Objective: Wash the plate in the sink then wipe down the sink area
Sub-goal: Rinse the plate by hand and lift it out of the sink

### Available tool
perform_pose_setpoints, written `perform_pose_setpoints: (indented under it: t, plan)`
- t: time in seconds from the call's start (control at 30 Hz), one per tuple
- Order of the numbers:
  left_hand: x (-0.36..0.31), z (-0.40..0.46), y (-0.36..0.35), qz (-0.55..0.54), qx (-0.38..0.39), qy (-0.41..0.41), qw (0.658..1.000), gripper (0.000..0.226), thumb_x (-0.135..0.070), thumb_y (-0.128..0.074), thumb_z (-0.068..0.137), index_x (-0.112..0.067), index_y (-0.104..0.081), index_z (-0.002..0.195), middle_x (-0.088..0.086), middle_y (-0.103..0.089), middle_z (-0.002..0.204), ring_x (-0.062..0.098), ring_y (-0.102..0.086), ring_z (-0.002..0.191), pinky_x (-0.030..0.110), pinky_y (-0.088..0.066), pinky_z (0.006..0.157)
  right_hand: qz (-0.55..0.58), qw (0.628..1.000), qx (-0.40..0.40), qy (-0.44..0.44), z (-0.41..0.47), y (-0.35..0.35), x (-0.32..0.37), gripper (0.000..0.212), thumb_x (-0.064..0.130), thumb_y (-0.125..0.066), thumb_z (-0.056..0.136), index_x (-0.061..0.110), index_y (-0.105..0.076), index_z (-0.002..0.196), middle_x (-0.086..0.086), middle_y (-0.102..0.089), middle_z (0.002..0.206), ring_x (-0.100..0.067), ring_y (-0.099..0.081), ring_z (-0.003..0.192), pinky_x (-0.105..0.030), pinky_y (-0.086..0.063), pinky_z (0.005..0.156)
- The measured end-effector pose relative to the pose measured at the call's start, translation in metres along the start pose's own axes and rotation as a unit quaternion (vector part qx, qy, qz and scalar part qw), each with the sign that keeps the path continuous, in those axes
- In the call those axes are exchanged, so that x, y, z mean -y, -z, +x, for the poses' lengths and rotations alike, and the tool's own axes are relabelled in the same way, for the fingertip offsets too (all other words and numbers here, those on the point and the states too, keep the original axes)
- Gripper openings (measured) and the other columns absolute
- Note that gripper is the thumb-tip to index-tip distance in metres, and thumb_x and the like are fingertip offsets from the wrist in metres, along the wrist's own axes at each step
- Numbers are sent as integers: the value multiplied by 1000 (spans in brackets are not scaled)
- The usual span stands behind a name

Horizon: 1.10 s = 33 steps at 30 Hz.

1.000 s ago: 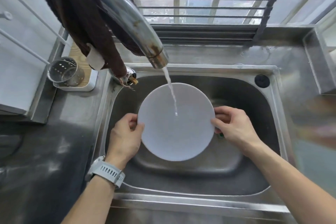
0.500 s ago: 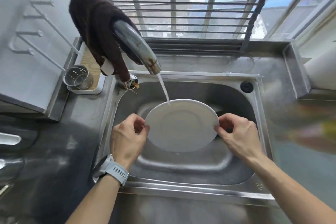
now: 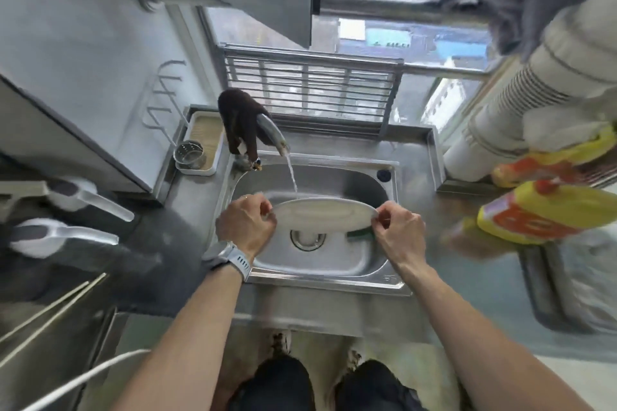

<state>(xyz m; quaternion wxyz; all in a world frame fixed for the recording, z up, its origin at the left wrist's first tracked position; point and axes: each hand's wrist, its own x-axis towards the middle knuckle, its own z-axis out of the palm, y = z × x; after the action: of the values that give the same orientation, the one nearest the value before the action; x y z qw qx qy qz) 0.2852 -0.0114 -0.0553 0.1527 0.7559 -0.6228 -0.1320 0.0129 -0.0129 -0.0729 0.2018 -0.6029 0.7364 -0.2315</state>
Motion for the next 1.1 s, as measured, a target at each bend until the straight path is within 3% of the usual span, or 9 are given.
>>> perform_pose_setpoints:
  t: [0.13, 0.3, 0.47, 0.63, 0.77, 0.9, 1.1]
  plan:
    - [-19, -11, 32, 3, 28, 10, 1000, 8, -34, -66, 87, -26, -69, 87, -6, -74, 83, 21, -68, 75, 30, -57, 65, -10, 1000, -7, -14, -16, 32, 16, 8, 17, -68, 87, 18, -70, 79, -7, -76, 76, -33, -72, 77, -39, -55, 76]
    - [-32, -19, 57, 27, 40, -8, 999, 9, -30, -63, 88, -23, -68, 86, -2, -72, 83, 25, -68, 78, 28, -50, 67, -18, 1000, -11, -15, -29, 55, 25, 12, 16, -67, 88, 18, -70, 77, -7, -75, 76, -30, -71, 73, -33, -54, 70]
    - [-39, -20, 76, 13, 32, -14, 999, 8, -30, -65, 85, -23, -66, 81, -3, -72, 80, 24, -69, 79, 28, -49, 68, -18, 999, -31, 9, -30, 70, 32, 12, 19, -66, 90, 22, -71, 80, -3, -76, 77, -26, -71, 73, -39, -58, 69]
    - [-52, -9, 126, -12, -47, -61, 997, 21, -30, -69, 82, -27, -57, 66, -10, -61, 60, 17, -58, 59, 21, -34, 53, -4, 992, -96, 83, -22, 114, 62, 7, 25, -69, 91, 23, -75, 88, 5, -77, 81, -18, -72, 71, -34, -59, 70]
    - [-71, -2, 189, -34, -113, -93, 989, 19, -35, -73, 79, -27, -59, 68, -10, -69, 67, 20, -63, 66, 27, -44, 59, 47, 972, -167, 161, -18, 166, 98, 1, 19, -74, 87, 19, -75, 87, 7, -76, 78, -10, -72, 70, -37, -62, 67]
    - [-94, 2, 259, -43, -181, -148, 971, 19, -35, -75, 79, -30, -60, 71, -12, -69, 72, 20, -63, 71, 29, -43, 65, 72, 940, -236, 235, -18, 228, 145, 2, 13, -77, 87, 15, -75, 87, 7, -75, 79, -6, -71, 70, -24, -59, 66]
    - [-112, -6, 325, -38, -257, -209, 943, 18, -36, -79, 79, -29, -63, 74, -16, -65, 70, 13, -57, 65, 28, -41, 64, 120, 914, -275, 274, -24, 280, 188, 10, 21, -73, 90, 12, -74, 89, 3, -75, 81, -10, -72, 72, -18, -54, 68]
